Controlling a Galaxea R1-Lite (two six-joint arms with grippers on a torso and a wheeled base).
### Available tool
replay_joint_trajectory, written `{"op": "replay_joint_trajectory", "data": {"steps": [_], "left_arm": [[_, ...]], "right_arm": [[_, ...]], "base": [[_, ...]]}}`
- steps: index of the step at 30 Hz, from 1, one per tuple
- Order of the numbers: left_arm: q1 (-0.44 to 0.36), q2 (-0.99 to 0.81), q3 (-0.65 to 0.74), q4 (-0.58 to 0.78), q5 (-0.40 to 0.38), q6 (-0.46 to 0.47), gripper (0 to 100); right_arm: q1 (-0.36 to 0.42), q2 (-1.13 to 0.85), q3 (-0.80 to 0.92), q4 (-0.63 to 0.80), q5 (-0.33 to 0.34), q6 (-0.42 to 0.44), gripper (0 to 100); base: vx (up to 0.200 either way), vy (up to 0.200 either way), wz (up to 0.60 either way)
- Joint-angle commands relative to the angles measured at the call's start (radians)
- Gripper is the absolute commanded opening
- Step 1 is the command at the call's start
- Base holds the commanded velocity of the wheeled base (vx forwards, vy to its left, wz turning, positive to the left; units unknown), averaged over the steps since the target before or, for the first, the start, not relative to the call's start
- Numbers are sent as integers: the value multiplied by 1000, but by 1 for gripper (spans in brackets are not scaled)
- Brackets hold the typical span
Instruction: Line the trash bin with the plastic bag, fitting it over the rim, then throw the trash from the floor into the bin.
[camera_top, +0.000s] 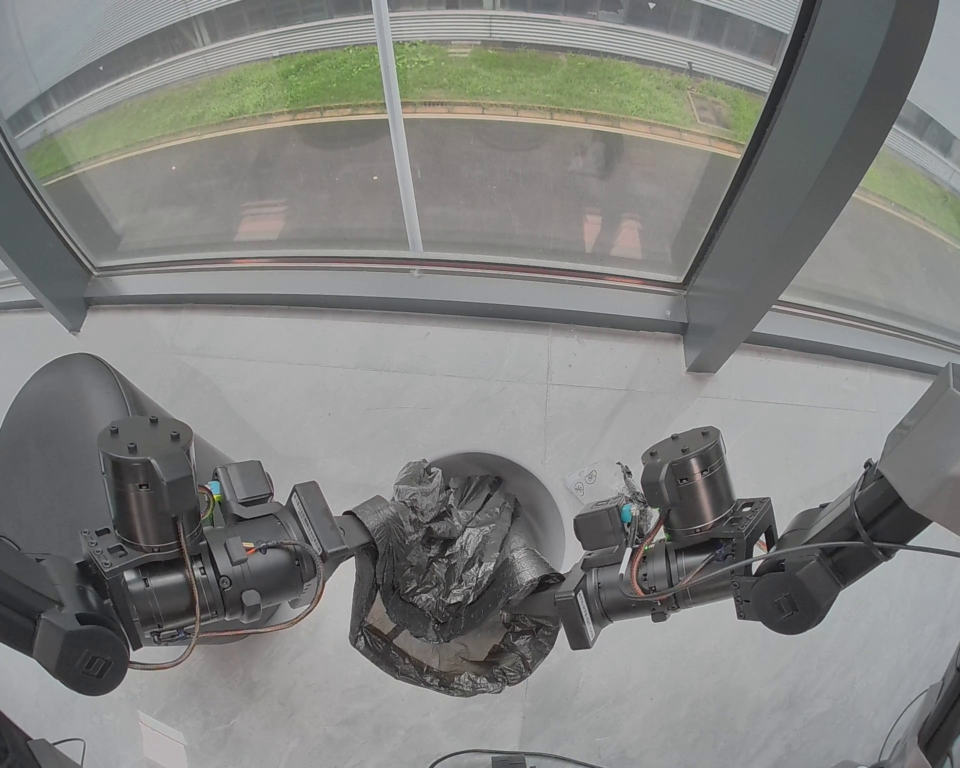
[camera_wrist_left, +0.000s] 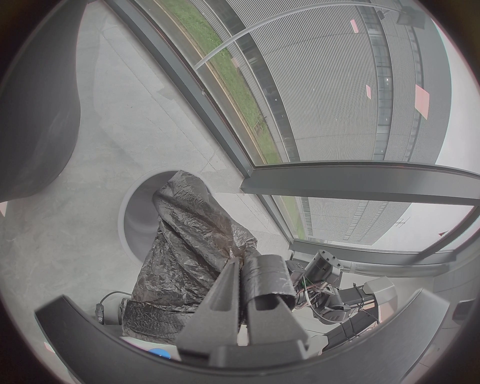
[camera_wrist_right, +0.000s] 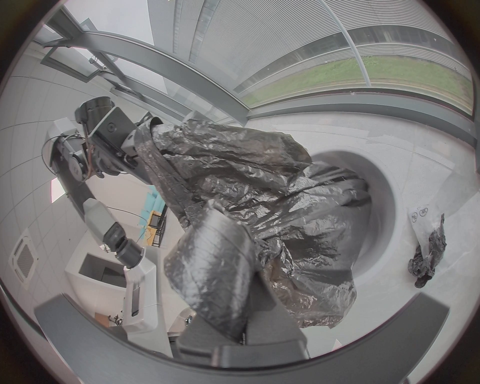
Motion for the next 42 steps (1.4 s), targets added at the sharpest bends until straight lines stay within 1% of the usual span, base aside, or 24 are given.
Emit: {"op": "replay_joint_trajectory", "data": {"steps": [1,3,4,5,8,10,14,17,22,29,32,35,37,38,42], "left_arm": [[2,34,-14,-4,0,0,0],[7,46,-21,-4,0,0,0],[7,46,-21,-4,0,0,0],[13,60,-35,-4,0,0,0],[22,74,-49,-4,0,0,0],[39,92,-69,-4,0,0,0],[56,114,-86,-4,0,2,0],[68,135,-95,-28,-1,2,0],[71,172,-93,-85,-1,0,0],[76,204,-110,-94,-1,0,0],[85,220,-110,-120,-3,0,0],[93,221,-103,-140,-50,-3,0],[93,221,-103,-140,-50,-3,0],[110,218,-98,-151,-86,-7,0],[110,217,-74,-151,-86,-7,0]], "right_arm": [[-5,35,-3,-19,-30,9,0],[-5,36,-10,-37,-62,26,0],[-5,36,-10,-37,-62,26,0],[-5,38,-16,-65,-80,41,0],[-10,48,-19,-85,-86,45,0],[-34,58,-22,-101,-88,45,0],[-61,85,-29,-137,-117,45,0],[-64,108,-25,-175,-140,45,0],[-65,130,-31,-200,-142,47,0],[-68,171,-43,-243,-143,45,0],[-77,188,-42,-255,-143,44,0],[-77,197,-39,-256,-143,44,0],[-77,197,-39,-256,-143,44,0],[-76,199,-31,-256,-143,44,0],[-73,188,17,-258,-143,39,0]], "base": [[0,0,0],[0,0,0],[0,0,0],[0,0,0],[0,0,0],[0,0,0],[0,0,0],[0,0,0],[0,0,0],[0,0,0],[0,0,0],[0,0,0],[0,0,0],[0,0,0],[0,0,0]]}}
